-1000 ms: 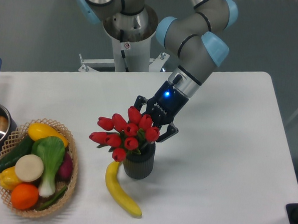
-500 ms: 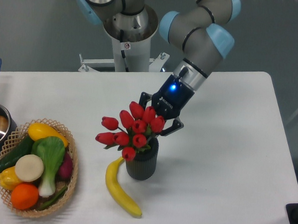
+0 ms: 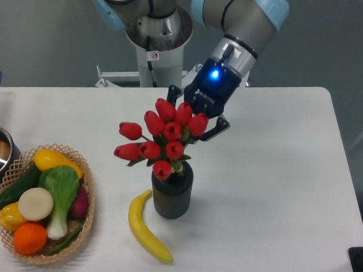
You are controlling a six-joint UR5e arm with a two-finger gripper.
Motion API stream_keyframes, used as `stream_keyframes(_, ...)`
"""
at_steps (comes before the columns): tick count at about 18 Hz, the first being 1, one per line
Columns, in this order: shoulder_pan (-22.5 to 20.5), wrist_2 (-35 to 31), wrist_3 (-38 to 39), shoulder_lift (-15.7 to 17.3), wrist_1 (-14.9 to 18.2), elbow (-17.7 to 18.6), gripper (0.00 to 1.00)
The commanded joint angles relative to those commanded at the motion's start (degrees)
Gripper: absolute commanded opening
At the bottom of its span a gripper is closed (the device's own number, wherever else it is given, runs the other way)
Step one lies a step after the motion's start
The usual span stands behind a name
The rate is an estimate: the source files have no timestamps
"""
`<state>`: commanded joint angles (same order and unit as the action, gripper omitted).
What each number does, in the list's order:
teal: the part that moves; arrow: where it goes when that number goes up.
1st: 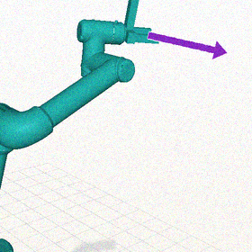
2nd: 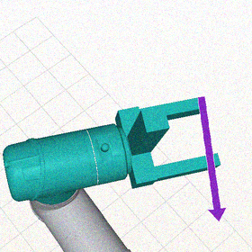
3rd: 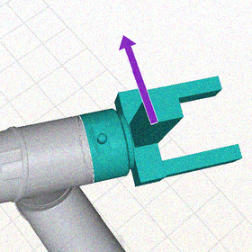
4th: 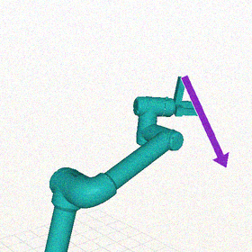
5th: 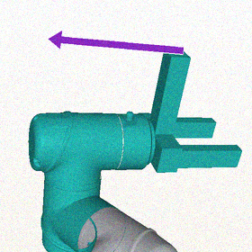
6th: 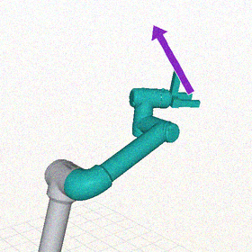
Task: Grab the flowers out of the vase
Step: 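Lift the gripped tulips upward out of the black vase, then raise the held tulips higher and carry them away from the vase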
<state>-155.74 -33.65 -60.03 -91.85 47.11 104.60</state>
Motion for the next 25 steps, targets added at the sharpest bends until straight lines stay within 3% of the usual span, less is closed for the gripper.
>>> stream_keyframes(3, -0.62, -7.29, 1.67, 2.02, 0.79, -1.67, 0.39)
stream_keyframes(6, -0.7, -8.62, 2.11, 3.95, 4.38, -3.08, 0.39)
stream_keyframes(9, -0.62, -14.05, 2.11, 5.19, 7.47, -3.35, 0.39)
stream_keyframes(12, -0.27, -15.04, 4.21, 5.28, 7.47, -2.91, 0.38)
stream_keyframes(14, -0.09, -14.86, 7.72, 5.28, 6.86, -2.47, 0.31)
stream_keyframes(18, 0.17, -14.51, 10.02, 4.84, 5.98, -3.0, 0.35)
stream_keyframes(25, -7.03, -14.95, 10.02, 4.84, 5.89, -2.38, 0.35)
